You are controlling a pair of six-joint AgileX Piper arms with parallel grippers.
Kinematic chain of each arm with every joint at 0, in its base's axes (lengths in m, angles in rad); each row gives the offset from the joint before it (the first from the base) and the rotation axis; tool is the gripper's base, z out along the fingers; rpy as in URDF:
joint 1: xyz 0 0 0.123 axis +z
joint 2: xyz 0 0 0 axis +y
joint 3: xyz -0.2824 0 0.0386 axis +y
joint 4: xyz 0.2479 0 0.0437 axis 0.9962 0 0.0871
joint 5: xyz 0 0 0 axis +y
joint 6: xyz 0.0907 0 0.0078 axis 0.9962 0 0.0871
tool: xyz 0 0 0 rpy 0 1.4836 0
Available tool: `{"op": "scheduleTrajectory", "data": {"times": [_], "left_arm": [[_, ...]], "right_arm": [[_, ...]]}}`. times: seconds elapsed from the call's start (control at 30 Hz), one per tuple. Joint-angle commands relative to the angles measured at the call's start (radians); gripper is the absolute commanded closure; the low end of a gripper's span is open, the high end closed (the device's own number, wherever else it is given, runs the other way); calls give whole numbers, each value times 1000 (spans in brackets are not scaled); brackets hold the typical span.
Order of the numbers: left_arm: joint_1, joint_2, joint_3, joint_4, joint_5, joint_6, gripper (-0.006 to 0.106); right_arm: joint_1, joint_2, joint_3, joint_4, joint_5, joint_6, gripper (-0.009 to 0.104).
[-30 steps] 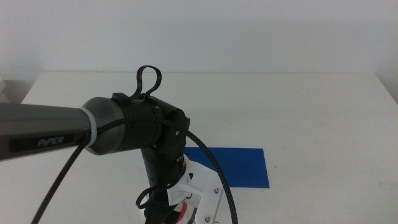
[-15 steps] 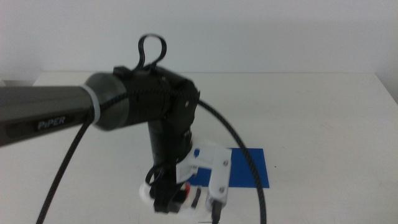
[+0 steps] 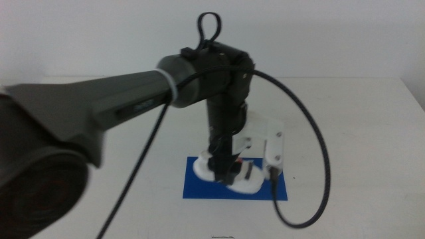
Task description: Use one arm to grab the shoe from the table and place it on the mat.
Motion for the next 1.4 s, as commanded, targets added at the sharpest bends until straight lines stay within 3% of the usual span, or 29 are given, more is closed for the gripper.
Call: {"op": "scheduleTrajectory", "data": {"times": [0.0, 0.33, 0.43, 0.53, 0.67, 0.83, 0.97, 1.07, 1.3, 1.37], "left_arm": [[-13, -19, -110, -19, 112, -4, 102], [-28, 29, -191, -26, 110, -53, 102], [-28, 30, -191, -28, 108, -147, 102], [-28, 30, -191, -37, 103, -358, 102], [-28, 30, -191, 5, 98, -821, 102], [-28, 30, -191, -17, 109, -1585, 102], [-28, 30, -191, -78, 107, -2288, 102], [-28, 30, -191, -68, 109, -2744, 102], [-28, 30, -191, 22, 107, -3226, 102], [-28, 30, -191, 40, 107, -3245, 102]], "right_arm": [[2, -19, -19, -8, -56, -12, 1], [2, -19, -19, -8, -56, -12, 1], [2, -19, -19, -8, -56, -12, 1], [2, -19, -19, -8, -56, -12, 1], [2, -19, -19, -8, -56, -12, 1], [2, -19, -19, -8, -56, -12, 1], [2, -19, -19, -8, -56, -12, 1], [2, -19, -19, -8, -56, -12, 1], [2, -19, -19, -8, -56, -12, 1], [2, -19, -19, -8, -56, -12, 1]]}}
